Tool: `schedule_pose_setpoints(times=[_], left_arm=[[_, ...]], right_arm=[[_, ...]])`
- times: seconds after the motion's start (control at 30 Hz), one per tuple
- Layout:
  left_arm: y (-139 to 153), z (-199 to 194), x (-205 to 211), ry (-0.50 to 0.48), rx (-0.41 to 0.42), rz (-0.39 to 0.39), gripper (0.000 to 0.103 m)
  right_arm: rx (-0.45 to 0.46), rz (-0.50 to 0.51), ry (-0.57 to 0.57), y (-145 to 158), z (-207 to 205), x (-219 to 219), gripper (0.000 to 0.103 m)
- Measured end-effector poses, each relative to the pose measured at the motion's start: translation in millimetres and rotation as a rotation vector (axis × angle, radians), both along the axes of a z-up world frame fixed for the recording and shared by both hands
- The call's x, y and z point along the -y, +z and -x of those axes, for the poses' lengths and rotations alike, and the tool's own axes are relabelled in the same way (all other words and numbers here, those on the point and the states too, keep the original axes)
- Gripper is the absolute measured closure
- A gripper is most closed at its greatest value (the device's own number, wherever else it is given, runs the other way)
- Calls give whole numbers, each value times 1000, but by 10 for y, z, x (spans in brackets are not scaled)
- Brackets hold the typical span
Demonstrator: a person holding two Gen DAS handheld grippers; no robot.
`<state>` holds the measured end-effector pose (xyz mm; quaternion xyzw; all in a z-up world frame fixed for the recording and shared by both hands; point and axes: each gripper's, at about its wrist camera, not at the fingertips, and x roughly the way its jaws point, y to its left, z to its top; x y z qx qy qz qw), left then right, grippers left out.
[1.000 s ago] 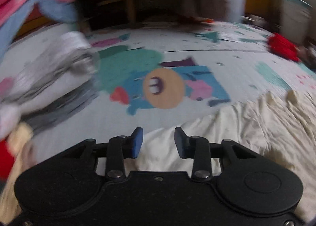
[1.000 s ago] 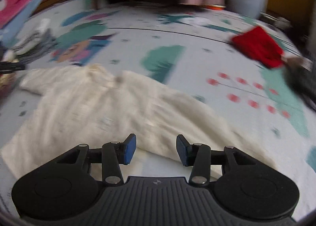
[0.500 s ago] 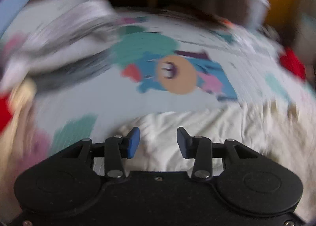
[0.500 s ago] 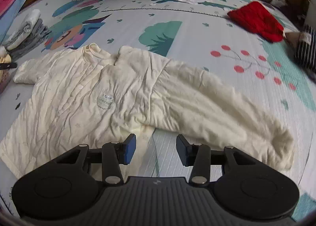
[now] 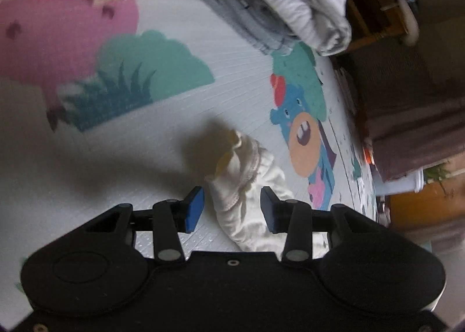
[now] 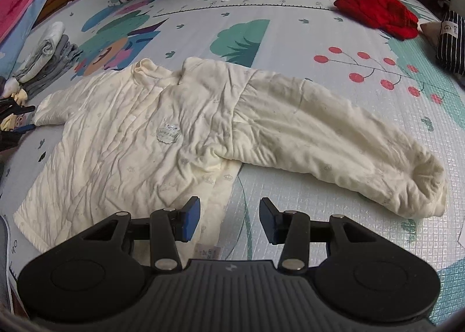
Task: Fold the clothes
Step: 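Grasp a sleeve cuff with the left gripper and lift it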
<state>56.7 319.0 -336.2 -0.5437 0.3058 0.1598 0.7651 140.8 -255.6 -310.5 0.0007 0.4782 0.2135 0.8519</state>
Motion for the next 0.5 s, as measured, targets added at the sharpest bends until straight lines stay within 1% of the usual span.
schedule_pose_setpoints(times=[0.1, 0.17, 0.2, 0.23, 0.3, 0.33, 0.5], left_arm=[[-50, -39, 23, 30, 15, 8, 63], [-60, -49, 34, 32, 20, 4, 64], [-62, -56, 42, 31, 20, 0, 67], [-49, -64, 55, 25, 18, -11, 77], [-5, -80, 89, 6, 8, -42, 85], [35, -100, 112, -8, 14, -60, 91], [409, -303, 280, -88, 106, -148, 93]], right_arm=[[-3, -8, 0, -3, 6, 12, 57], [-7, -14, -2, -5, 19, 26, 57], [-7, -16, -1, -7, 27, 33, 57], [-7, -17, -1, -7, 32, 39, 57], [-9, -20, -3, -10, 37, 53, 57], [-9, -23, -5, -11, 38, 62, 57], [-13, -39, -12, -15, 41, 104, 57]])
